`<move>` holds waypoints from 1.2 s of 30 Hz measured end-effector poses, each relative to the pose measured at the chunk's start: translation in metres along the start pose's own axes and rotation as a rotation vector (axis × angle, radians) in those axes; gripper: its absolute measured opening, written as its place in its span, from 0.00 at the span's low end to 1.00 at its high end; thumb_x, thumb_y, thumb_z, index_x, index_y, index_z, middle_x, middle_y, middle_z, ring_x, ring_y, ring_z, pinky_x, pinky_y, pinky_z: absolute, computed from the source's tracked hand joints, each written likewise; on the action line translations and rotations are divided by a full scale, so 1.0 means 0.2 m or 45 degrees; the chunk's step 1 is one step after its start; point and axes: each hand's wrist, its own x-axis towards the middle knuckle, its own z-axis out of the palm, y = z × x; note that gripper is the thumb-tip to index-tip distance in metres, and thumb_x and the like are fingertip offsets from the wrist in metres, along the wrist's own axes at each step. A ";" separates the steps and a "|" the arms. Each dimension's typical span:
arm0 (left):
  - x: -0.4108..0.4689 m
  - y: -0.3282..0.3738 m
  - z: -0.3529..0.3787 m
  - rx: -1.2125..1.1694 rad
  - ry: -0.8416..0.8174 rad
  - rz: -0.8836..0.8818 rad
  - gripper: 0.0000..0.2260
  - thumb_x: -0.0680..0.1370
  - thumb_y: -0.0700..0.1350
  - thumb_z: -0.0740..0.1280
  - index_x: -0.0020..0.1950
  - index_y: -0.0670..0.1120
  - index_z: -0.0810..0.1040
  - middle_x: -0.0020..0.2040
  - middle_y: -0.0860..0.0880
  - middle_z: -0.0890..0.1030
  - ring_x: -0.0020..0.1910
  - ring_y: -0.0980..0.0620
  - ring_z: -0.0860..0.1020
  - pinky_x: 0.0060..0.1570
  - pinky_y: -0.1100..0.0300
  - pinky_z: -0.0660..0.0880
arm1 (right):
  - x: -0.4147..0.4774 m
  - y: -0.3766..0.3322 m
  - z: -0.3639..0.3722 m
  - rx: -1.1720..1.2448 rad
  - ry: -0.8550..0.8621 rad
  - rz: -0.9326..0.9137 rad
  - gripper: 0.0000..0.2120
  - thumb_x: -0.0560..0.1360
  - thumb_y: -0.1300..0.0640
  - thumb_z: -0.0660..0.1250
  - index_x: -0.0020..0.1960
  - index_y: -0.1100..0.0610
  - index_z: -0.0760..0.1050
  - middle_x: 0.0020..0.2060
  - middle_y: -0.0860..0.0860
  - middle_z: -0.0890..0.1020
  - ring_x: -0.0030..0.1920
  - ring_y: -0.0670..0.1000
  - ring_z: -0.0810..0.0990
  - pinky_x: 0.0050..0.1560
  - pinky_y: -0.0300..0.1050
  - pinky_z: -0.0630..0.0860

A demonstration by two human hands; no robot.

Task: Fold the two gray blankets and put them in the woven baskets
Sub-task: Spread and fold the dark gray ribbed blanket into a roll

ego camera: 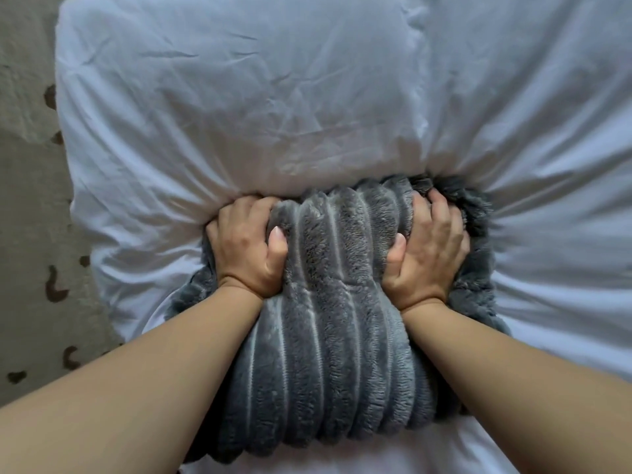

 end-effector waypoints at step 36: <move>0.03 0.06 -0.18 -0.031 -0.056 -0.038 0.35 0.67 0.62 0.43 0.59 0.47 0.78 0.56 0.41 0.78 0.58 0.41 0.72 0.52 0.51 0.64 | 0.02 -0.05 -0.18 -0.123 -0.093 0.035 0.34 0.72 0.44 0.42 0.73 0.54 0.66 0.72 0.55 0.68 0.72 0.58 0.64 0.71 0.55 0.57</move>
